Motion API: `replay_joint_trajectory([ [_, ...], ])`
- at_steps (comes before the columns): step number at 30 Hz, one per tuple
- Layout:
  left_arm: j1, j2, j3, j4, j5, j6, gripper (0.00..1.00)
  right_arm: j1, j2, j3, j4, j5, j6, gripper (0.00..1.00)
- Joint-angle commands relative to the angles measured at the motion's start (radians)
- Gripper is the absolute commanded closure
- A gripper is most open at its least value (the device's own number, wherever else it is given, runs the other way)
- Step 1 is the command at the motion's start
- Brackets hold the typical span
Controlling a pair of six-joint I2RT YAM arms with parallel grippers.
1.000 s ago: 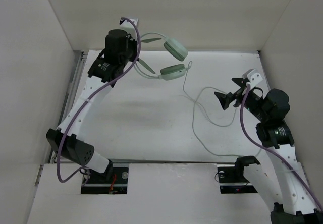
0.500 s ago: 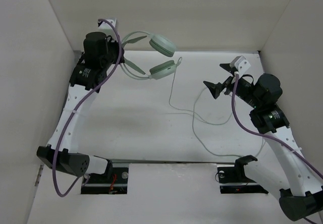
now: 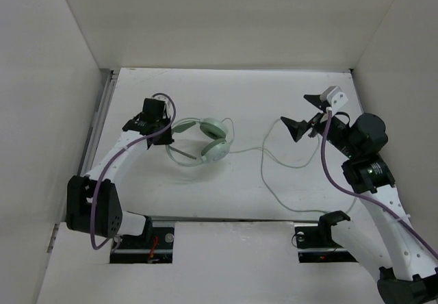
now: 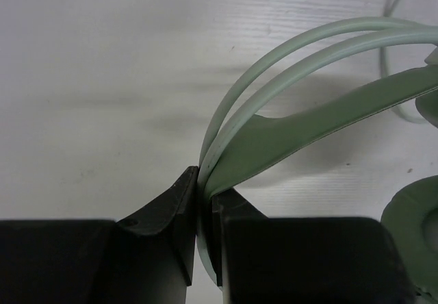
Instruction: Wrap the headphones
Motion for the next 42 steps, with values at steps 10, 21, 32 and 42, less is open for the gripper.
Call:
replay_joint_trajectory([
  [10,-0.036,0.056,-0.104,0.172,0.062,-0.101,1.00,-0.076,-0.037,-0.070,0.100,-0.006,0.122,0.00],
  [21,-0.097,0.194,-0.102,0.230,0.071,-0.118,1.00,-0.172,-0.089,-0.085,0.088,-0.013,0.161,0.00],
  [32,-0.117,0.306,-0.058,0.252,0.073,-0.122,0.94,-0.254,-0.132,-0.091,0.074,-0.018,0.187,0.00],
  [42,-0.121,0.356,-0.039,0.241,0.073,-0.050,0.78,-0.277,-0.141,-0.090,0.074,-0.019,0.192,0.00],
])
